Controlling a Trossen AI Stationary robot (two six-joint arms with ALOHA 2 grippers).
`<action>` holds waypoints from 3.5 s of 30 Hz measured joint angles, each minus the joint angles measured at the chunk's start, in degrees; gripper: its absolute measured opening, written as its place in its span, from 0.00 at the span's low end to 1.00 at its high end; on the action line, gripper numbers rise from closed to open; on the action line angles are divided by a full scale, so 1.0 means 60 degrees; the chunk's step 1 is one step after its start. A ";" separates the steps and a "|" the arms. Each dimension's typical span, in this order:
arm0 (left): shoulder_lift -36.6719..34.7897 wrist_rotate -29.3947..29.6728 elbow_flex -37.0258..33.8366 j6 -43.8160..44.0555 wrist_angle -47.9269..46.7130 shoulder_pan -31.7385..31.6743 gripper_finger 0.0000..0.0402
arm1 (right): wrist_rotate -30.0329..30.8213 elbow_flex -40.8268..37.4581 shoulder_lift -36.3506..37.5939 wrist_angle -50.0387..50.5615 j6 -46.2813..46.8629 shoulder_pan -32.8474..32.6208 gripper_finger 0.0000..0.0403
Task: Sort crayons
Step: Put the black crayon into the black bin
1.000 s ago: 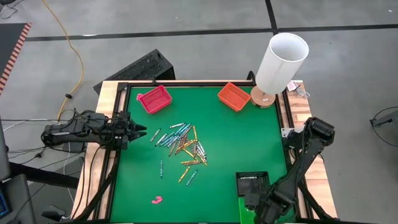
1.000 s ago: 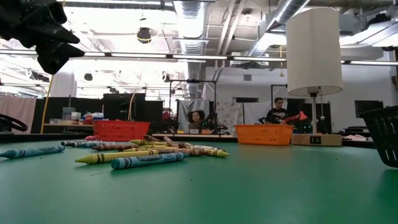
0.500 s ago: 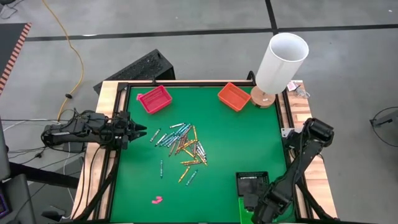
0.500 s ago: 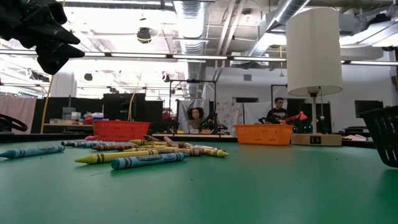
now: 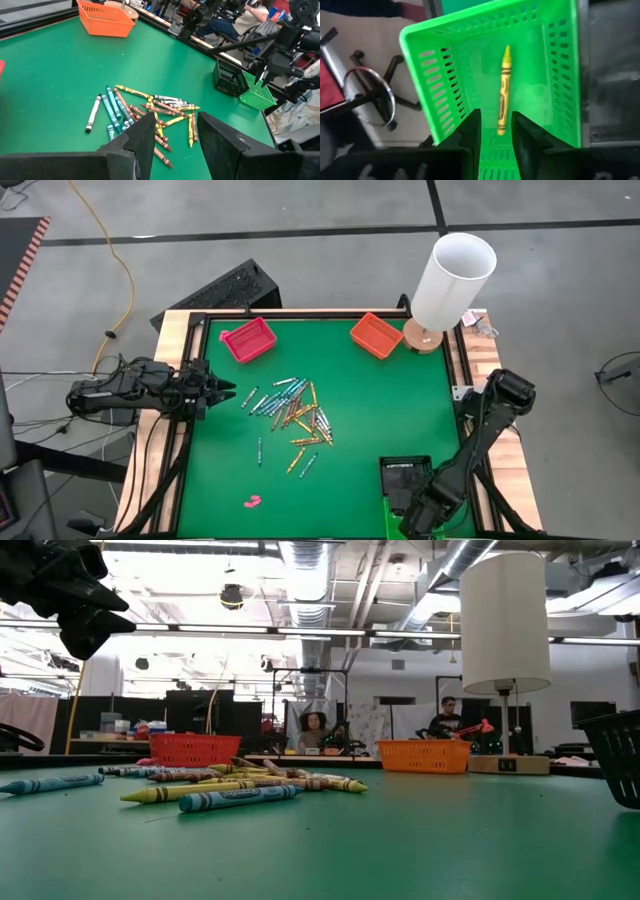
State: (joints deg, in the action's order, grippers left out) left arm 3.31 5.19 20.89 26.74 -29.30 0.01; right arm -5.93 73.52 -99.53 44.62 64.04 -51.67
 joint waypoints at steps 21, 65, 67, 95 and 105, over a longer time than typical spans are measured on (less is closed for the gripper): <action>0.0003 -0.0004 0.0000 0.0136 0.0022 0.0001 0.34 | 0.1659 0.1450 0.0760 0.0307 -0.0451 0.5189 0.27; -0.0075 0.0549 0.0003 0.0157 -0.0198 0.0000 0.34 | 0.2234 0.1461 -0.2640 -0.1637 -0.1187 0.7711 0.27; -0.0229 0.0594 0.0007 0.0105 -0.0040 0.0000 0.34 | 0.2253 0.1457 -0.2658 -0.1556 -0.1190 0.7714 0.27; -0.0521 0.1690 -0.0849 -0.0270 0.1156 0.0004 0.34 | 0.2101 0.2149 -0.1510 0.0391 -0.2053 0.7517 0.00; -0.0524 0.1694 -0.0849 -0.0214 0.1157 0.0000 0.34 | 0.2983 0.2146 0.1001 0.3800 -0.2760 0.6421 0.00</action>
State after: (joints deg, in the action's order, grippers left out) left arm 0.17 15.35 15.79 25.46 -22.36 0.01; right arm 11.97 86.39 -93.53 67.42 47.48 -13.15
